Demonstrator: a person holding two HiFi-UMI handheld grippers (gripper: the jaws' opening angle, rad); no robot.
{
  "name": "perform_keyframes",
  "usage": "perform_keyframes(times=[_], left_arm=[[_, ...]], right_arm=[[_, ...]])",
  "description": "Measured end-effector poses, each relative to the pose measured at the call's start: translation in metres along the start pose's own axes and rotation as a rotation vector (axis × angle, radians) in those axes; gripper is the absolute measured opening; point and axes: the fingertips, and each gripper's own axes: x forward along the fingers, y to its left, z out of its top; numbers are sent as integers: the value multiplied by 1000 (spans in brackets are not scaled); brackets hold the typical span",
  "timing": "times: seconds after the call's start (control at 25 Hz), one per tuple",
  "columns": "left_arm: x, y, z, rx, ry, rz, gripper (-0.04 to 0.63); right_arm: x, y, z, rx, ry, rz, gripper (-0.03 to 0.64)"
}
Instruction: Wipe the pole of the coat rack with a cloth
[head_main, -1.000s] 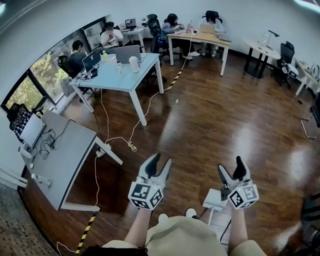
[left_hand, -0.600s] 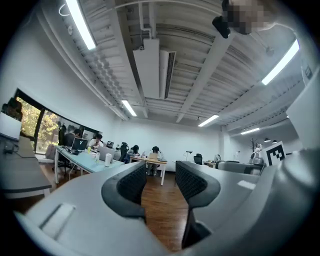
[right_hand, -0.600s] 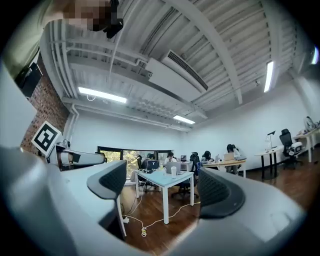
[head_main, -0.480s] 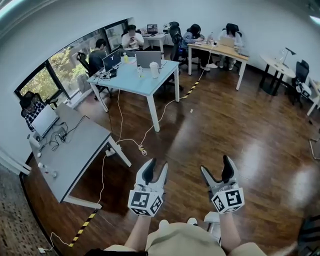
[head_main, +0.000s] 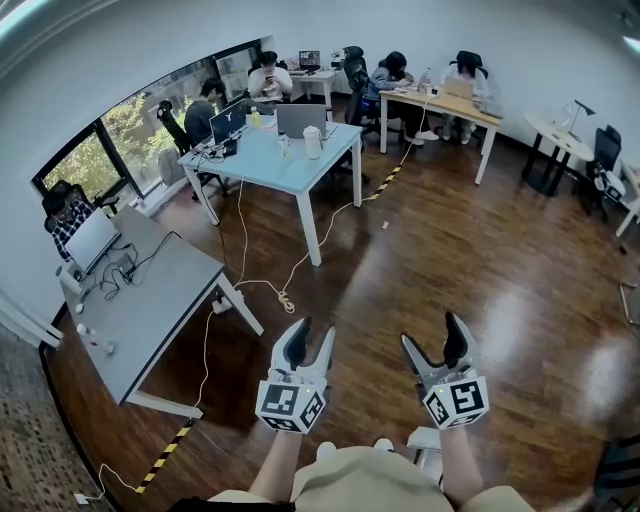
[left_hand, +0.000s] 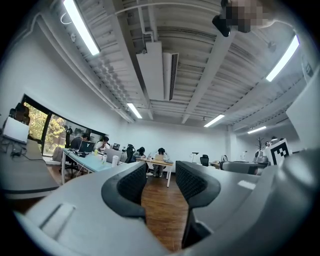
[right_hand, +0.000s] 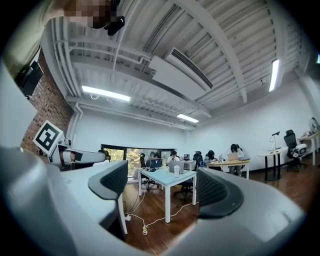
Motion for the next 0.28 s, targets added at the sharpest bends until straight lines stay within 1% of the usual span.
perform_keyframes(times=[0.28], left_arm=[[11, -7, -4, 5, 0, -2, 163]], right_arm=[[-7, -16, -11, 22, 15, -18, 419]])
